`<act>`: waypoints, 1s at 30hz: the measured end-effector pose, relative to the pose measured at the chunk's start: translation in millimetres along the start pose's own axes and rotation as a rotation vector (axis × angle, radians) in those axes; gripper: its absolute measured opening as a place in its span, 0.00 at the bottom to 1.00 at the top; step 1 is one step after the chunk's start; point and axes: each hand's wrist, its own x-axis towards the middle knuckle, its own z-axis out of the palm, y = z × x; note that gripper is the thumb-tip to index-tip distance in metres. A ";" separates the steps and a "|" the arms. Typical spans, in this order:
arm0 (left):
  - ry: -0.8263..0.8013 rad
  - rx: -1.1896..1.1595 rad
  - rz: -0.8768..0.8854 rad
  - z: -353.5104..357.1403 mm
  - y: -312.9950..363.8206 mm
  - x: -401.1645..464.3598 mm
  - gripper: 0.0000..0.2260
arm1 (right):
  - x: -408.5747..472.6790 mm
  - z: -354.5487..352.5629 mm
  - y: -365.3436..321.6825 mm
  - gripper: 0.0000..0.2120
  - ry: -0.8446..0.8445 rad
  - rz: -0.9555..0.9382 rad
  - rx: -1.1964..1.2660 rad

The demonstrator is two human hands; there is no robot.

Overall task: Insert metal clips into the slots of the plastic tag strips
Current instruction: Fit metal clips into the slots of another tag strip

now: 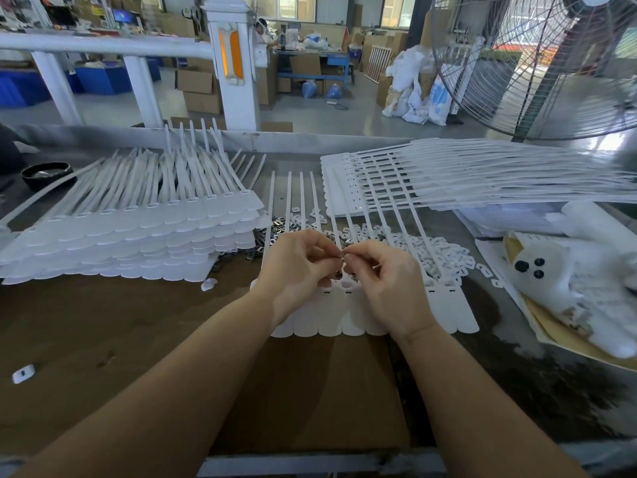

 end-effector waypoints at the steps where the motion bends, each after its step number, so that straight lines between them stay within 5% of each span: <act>1: 0.008 -0.008 0.001 0.5 -0.2 0.1 0.05 | 0.1 0.0 0.3 0.05 0.000 -0.003 -0.008; 30: 0.017 -0.061 -0.041 1.1 3.8 -3.0 0.02 | -0.1 -0.5 -1.0 0.05 -0.016 0.025 -0.031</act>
